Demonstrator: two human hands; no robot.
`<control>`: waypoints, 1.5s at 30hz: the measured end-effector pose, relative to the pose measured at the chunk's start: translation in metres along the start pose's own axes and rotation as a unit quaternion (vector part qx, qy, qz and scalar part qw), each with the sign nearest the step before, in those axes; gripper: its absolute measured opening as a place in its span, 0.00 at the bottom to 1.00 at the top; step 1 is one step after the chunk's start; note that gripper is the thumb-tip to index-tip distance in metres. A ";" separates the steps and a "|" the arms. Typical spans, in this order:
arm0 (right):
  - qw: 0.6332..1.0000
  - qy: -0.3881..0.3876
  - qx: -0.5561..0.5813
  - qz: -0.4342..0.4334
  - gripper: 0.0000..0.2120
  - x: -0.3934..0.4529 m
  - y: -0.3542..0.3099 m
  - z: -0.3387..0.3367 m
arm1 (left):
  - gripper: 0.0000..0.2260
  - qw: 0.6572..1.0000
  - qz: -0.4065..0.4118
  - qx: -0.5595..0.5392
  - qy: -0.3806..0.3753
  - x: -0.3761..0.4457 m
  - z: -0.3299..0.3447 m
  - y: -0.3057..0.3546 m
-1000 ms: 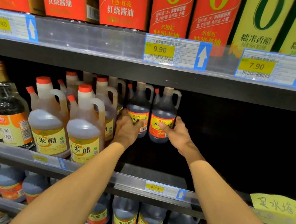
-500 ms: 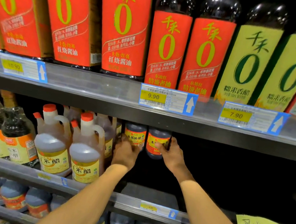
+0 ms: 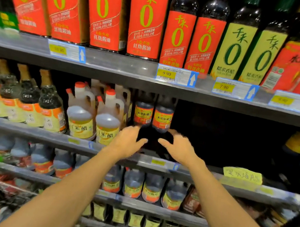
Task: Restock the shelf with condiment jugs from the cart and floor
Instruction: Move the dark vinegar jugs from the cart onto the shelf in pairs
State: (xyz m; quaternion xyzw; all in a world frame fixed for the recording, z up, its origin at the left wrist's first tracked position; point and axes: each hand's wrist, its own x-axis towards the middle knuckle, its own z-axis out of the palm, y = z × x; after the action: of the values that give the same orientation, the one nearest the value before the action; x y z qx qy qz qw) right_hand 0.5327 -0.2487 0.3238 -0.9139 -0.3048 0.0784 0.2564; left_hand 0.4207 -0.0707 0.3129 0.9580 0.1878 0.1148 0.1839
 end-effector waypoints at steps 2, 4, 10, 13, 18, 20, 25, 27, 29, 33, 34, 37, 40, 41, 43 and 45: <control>0.999 -0.001 -0.030 -0.010 0.37 -0.031 -0.010 -0.002 | 0.30 0.999 0.026 -0.027 -0.005 -0.029 -0.012 -0.002; 0.999 0.004 -0.046 -0.021 0.36 -0.062 -0.018 0.000 | 0.32 0.999 0.041 -0.029 -0.016 -0.060 -0.021 -0.007; 0.997 -0.015 -0.060 -0.055 0.35 -0.142 -0.032 0.014 | 0.33 0.998 0.045 0.015 -0.030 -0.154 -0.040 -0.036; 0.995 -0.016 -0.059 -0.084 0.32 -0.164 -0.043 0.025 | 0.33 0.999 0.001 0.038 -0.036 -0.205 -0.050 -0.060; 0.982 -0.062 -0.083 -0.155 0.34 -0.182 -0.068 0.054 | 0.37 0.991 -0.094 0.088 -0.031 -0.289 -0.072 -0.107; 0.976 -0.080 -0.094 -0.181 0.35 -0.189 -0.078 0.068 | 0.40 0.985 -0.138 0.099 -0.026 -0.321 -0.078 -0.122; 0.956 -0.138 -0.095 -0.239 0.41 -0.204 -0.097 0.096 | 0.37 0.971 -0.217 0.096 -0.007 -0.386 -0.083 -0.133; 0.947 -0.149 -0.100 -0.266 0.36 -0.205 -0.106 0.107 | 0.37 0.965 -0.245 0.098 0.000 -0.408 -0.084 -0.132; 0.937 -0.159 -0.100 -0.296 0.36 -0.207 -0.117 0.120 | 0.38 0.957 -0.275 0.093 -0.002 -0.428 -0.082 -0.135; 0.917 -0.205 -0.094 -0.330 0.37 -0.212 -0.143 0.150 | 0.38 0.944 -0.316 0.094 -0.002 -0.462 -0.076 -0.150; 0.914 -0.214 -0.090 -0.332 0.37 -0.211 -0.149 0.159 | 0.38 0.942 -0.323 0.093 0.000 -0.467 -0.076 -0.155; 0.903 -0.233 -0.093 -0.348 0.38 -0.202 -0.170 0.186 | 0.38 0.935 -0.346 0.081 0.006 -0.476 -0.075 -0.173; 0.894 -0.257 -0.100 -0.354 0.38 -0.190 -0.192 0.212 | 0.49 0.929 -0.362 0.076 0.005 -0.477 -0.071 -0.199; 0.893 -0.259 -0.100 -0.355 0.38 -0.185 -0.198 0.222 | 0.50 0.928 -0.366 0.073 0.002 -0.474 -0.070 -0.209; 0.890 -0.263 -0.105 -0.357 0.38 -0.173 -0.210 0.241 | 0.44 0.924 -0.377 0.065 -0.006 -0.464 -0.067 -0.226; 0.889 -0.271 -0.112 -0.352 0.37 -0.160 -0.220 0.261 | 0.37 0.925 -0.377 0.053 -0.003 -0.454 -0.058 -0.248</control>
State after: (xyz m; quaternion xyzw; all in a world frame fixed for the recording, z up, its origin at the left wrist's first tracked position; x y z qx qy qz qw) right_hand 0.2124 -0.0842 0.2118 -0.7122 -0.6711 0.1932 0.0705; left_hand -0.0853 -0.0212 0.1991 0.8254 0.5401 0.0243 0.1628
